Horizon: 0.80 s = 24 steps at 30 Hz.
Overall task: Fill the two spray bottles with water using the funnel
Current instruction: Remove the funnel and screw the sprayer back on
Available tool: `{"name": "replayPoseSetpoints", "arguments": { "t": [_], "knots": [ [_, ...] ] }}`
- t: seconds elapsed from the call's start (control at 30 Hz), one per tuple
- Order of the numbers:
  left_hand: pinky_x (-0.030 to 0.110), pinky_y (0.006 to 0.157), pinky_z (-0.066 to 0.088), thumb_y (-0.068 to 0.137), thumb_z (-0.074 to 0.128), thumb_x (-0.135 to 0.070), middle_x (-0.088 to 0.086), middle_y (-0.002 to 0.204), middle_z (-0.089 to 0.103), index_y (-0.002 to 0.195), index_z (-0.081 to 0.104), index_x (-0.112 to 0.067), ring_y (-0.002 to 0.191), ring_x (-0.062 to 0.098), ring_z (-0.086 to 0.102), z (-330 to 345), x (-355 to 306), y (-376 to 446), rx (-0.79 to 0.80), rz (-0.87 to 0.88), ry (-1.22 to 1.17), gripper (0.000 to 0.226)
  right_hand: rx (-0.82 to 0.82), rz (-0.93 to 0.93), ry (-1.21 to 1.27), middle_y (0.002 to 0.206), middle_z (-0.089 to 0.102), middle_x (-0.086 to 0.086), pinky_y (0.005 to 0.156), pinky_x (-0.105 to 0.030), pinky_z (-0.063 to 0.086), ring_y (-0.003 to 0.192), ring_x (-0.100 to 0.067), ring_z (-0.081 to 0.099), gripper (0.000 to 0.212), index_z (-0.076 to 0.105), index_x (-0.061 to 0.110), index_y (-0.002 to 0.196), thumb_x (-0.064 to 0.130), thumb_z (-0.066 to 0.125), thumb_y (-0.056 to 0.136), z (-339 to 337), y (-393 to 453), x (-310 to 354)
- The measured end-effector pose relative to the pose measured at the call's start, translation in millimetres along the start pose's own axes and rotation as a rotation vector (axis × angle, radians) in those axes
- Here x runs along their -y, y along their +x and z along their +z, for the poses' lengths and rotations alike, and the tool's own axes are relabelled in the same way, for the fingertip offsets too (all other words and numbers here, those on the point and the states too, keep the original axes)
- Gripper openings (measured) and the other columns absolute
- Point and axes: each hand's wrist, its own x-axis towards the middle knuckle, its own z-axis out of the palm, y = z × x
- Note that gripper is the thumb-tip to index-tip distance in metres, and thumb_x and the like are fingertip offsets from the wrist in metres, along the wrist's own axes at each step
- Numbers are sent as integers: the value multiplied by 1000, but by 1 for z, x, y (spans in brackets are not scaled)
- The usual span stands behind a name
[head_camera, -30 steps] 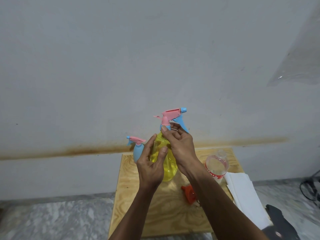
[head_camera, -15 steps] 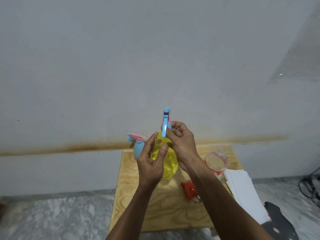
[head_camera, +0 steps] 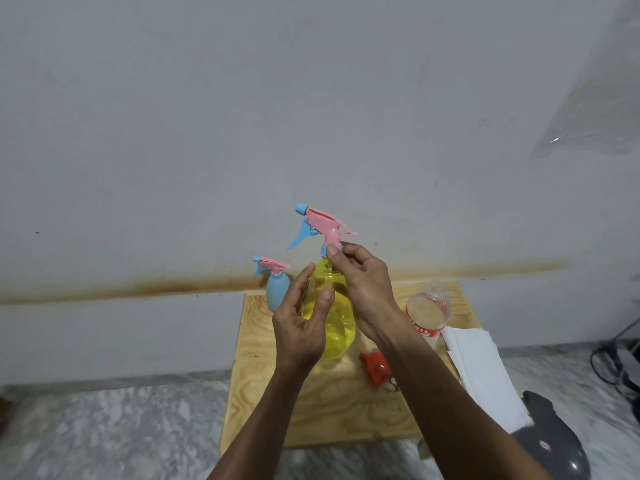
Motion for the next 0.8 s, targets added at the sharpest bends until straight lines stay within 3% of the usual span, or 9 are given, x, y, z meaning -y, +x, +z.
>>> {"name": "replayPoseSetpoints", "arguments": {
  "t": [0.23, 0.43, 0.6, 0.7, 0.8],
  "knots": [
    [16, 99, 47, 89, 68, -26, -23, 128, 63, 134, 59, -23, 125, 1, 58, -1, -1, -7, 24, -6, 17, 46, 9, -68, -135, 88, 69, 0, 84, -37, 53, 87, -14, 63, 19, 74, 16, 102, 32, 69, 93, -3, -7, -7],
    [12, 94, 48, 85, 70, -25, -23, 122, 65, 128, 62, -25, 117, -5, 60, -4, 3, -24, 67, -69, 31, 44, -42, -58, -189, 97, 72, -1, 87, -35, 55, 91, -14, 67, 33, 67, 15, 112, 35, 76, 86, -15, -13, -10],
    [25, 90, 55, 85, 71, -25, -14, 112, 74, 123, 65, -22, 109, 6, 68, -6, 15, -51, 175, -174, -1, 38, 26, -33, -333, 109, 72, 3, 77, -20, 53, 103, -15, 67, 27, 69, 27, 117, 41, 65, 94, -32, -15, -4],
    [36, 85, 58, 84, 71, -39, 1, 108, 75, 116, 64, -20, 102, 19, 72, -4, 23, -71, 187, -224, 1, 38, 15, -11, -415, 103, 75, -1, 77, -28, 49, 102, -19, 68, 28, 77, 25, 107, 45, 61, 95, -41, -24, -13],
    [21, 81, 54, 87, 64, -47, -10, 104, 75, 114, 64, -24, 97, 8, 71, -3, 23, -90, 183, -215, 81, 35, -67, 13, -392, 96, 72, -16, 66, -22, 47, 89, -31, 64, 24, 77, 19, 97, 38, 63, 94, -49, -36, -25]
  ]
}}
